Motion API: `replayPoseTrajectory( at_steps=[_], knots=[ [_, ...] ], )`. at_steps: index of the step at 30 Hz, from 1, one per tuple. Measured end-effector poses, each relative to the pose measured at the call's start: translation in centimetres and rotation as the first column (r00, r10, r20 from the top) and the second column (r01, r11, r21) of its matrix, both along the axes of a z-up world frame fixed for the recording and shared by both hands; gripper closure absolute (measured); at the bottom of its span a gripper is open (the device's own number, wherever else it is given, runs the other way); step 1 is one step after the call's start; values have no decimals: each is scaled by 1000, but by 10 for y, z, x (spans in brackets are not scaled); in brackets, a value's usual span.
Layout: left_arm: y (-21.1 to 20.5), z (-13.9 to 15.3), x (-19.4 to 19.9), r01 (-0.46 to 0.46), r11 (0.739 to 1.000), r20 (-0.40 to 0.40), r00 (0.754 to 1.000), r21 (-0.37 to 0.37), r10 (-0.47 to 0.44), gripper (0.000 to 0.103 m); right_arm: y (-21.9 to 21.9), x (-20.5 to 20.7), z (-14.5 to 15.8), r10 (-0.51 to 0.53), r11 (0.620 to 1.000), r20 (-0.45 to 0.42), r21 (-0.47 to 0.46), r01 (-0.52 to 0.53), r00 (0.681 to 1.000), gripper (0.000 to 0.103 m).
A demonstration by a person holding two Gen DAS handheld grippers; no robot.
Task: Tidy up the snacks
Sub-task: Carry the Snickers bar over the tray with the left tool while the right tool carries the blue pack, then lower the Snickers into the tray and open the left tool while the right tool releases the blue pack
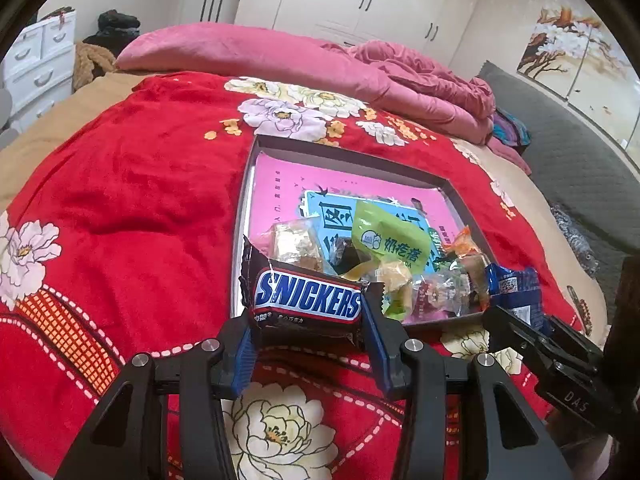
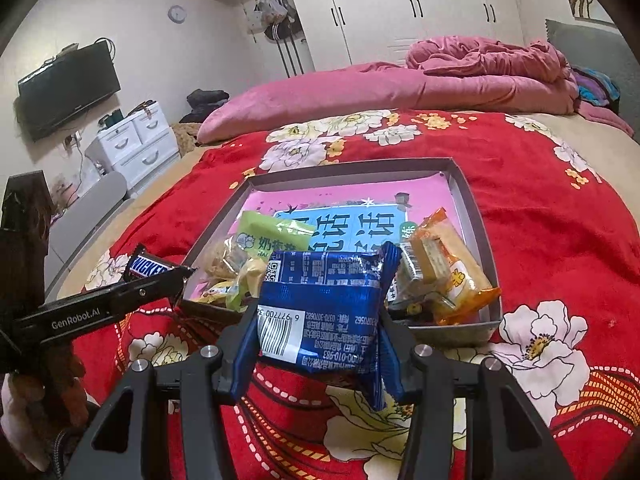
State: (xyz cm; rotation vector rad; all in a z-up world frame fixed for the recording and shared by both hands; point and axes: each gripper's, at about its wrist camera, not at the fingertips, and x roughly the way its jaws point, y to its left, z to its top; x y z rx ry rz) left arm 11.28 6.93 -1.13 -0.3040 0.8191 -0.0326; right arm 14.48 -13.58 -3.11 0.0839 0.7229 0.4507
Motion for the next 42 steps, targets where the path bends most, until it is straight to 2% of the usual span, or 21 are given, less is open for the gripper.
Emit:
replayPoseTrajectory(
  at_steps=[12,26,42],
  knots=[
    [-4,-5,15,5,1000,-5,1000,26,-5,55,-1,9,2,-33,999,14,6,33,999,52],
    [-1,-15,32,-2,1000,-30,1000,19,3,55,10,21,5,-35,999,43,0,35,998,52],
    [-1,-22,40,10,1000,-55,998,23,-9,55,-2,37,5,-98,995,49,2,98,994,52]
  ],
)
